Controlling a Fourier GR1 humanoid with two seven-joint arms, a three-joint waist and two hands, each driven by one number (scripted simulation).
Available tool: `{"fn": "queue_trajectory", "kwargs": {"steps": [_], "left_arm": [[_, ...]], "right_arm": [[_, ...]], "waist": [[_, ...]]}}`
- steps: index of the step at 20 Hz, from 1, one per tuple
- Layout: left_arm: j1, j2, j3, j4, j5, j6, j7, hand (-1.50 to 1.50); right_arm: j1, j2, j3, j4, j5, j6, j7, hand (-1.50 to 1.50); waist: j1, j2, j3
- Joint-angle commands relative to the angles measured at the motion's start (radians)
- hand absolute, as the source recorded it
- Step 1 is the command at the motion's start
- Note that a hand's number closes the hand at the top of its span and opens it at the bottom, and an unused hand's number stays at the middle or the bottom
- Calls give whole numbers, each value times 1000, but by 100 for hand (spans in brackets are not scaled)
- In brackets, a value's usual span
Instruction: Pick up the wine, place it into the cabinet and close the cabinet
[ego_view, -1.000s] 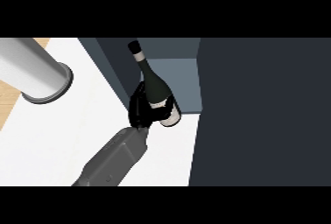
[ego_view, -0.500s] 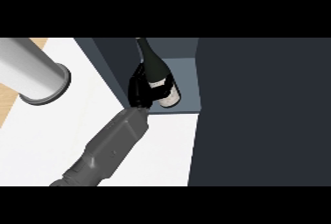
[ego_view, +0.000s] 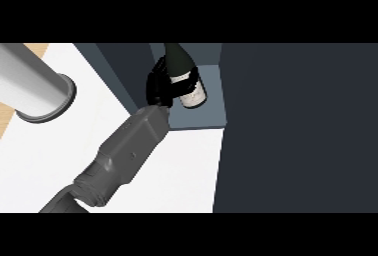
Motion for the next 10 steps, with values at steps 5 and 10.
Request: {"fn": "queue_trajectory", "kwargs": {"steps": [5, 10], "left_arm": [[-66, -1, 7, 57, 48, 17, 28, 150], [-58, -1, -9, 68, 67, -9, -5, 150]], "right_arm": [[-25, 11, 44, 18, 13, 7, -9, -150], [-93, 9, 23, 100, 11, 13, -40, -150]], "waist": [[-36, 10, -1], [-46, 19, -1]]}}
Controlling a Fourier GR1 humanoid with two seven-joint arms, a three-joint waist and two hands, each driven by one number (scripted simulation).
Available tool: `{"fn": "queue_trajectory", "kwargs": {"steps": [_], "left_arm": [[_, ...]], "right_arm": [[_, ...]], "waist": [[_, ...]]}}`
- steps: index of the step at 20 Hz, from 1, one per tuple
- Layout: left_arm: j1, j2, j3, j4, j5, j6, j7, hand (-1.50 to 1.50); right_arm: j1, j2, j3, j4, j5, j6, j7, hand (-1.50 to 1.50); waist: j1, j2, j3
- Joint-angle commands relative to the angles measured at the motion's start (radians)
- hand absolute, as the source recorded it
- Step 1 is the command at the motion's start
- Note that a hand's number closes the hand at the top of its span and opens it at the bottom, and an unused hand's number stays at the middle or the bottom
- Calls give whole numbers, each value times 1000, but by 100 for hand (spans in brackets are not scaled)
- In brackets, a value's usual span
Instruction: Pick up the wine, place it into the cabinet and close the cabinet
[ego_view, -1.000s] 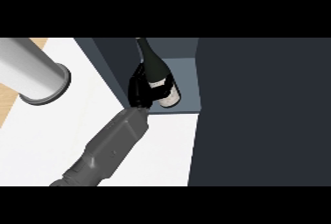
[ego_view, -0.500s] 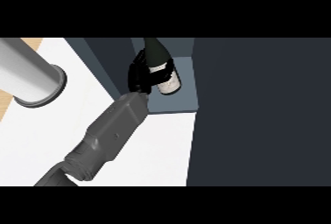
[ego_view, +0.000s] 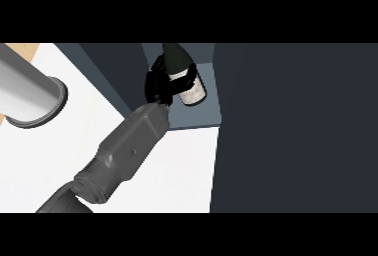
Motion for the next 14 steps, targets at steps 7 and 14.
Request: {"fn": "queue_trajectory", "kwargs": {"steps": [7, 14], "left_arm": [[63, 0, -95, -50, 58, 32, -4, 150], [94, 0, -164, -125, 133, 92, -29, 150]], "right_arm": [[-1, 3, 7, -14, -24, -3, 19, -150], [5, 10, 29, 20, -11, 17, -19, -150]], "waist": [[-37, 2, 0], [-53, 4, 0]]}}
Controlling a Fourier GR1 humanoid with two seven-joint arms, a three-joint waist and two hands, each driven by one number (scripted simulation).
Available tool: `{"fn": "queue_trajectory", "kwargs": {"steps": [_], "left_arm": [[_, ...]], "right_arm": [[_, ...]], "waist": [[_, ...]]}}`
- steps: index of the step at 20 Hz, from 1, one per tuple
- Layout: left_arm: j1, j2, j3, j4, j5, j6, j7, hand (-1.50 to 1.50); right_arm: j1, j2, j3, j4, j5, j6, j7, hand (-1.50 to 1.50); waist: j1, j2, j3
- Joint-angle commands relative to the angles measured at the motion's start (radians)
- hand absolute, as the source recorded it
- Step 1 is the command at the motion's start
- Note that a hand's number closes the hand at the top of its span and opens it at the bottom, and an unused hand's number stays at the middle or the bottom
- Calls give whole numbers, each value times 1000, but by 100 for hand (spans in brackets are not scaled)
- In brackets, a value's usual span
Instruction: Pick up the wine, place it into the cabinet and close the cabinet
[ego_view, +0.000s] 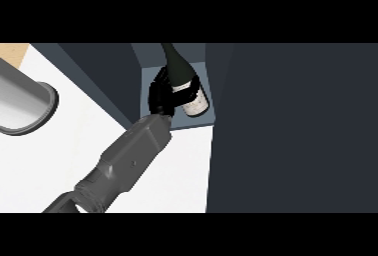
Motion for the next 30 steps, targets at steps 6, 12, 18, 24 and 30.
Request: {"fn": "queue_trajectory", "kwargs": {"steps": [6, 12, 18, 24, 30], "left_arm": [[23, 0, -39, -47, 114, 12, -75, 150], [-10, 0, -61, -57, 189, 76, -118, -150], [-9, 0, -108, -48, 235, 116, -102, -150], [-95, 0, -184, 17, 182, 184, -117, -150], [-75, 0, -241, -1, 171, 146, -118, -150]], "right_arm": [[15, -7, 0, -13, -20, 6, 16, -150], [-47, -5, -5, 17, -11, -13, 33, -150], [-3, 1, 2, 20, 13, -3, -6, -150], [-24, -2, 5, 2, -17, 0, 14, -150], [22, 6, 19, -9, 0, 0, 1, -150]], "waist": [[-1, -1, 0], [-8, 5, 0], [6, -3, 1], [-9, 2, 1], [14, -4, 1]]}}
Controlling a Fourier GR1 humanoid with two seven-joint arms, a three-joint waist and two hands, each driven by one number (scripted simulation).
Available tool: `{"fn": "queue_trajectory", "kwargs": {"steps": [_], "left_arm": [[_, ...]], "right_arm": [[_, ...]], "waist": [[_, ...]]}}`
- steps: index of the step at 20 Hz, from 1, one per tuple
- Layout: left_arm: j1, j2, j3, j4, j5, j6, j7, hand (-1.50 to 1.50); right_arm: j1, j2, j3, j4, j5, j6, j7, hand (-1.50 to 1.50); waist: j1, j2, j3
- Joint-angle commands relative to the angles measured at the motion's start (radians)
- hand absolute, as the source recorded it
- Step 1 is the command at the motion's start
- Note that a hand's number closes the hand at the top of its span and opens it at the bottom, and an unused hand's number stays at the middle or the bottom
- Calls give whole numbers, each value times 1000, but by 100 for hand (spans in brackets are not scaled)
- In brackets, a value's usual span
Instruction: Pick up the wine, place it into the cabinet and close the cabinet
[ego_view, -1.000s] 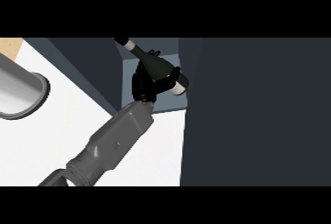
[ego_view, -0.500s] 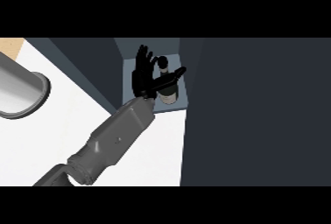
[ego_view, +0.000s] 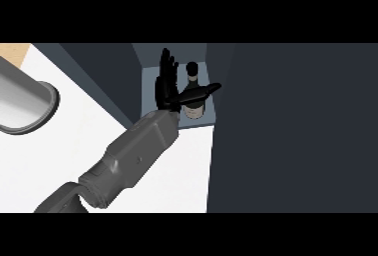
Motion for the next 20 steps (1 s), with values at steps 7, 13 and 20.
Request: {"fn": "queue_trajectory", "kwargs": {"steps": [7, 13, 20], "left_arm": [[-4, 0, -47, -87, 38, 45, -70, -150], [52, 0, -79, -130, 64, 0, -142, -150], [111, 0, -160, -207, 79, -8, -175, -150]], "right_arm": [[57, -7, 0, -42, -12, 10, 3, -150], [57, -1, 12, -40, 0, 0, 14, -150], [58, 6, 30, -57, 27, -27, 45, -150]], "waist": [[29, -12, 0], [36, -12, 0], [59, -18, 0]]}}
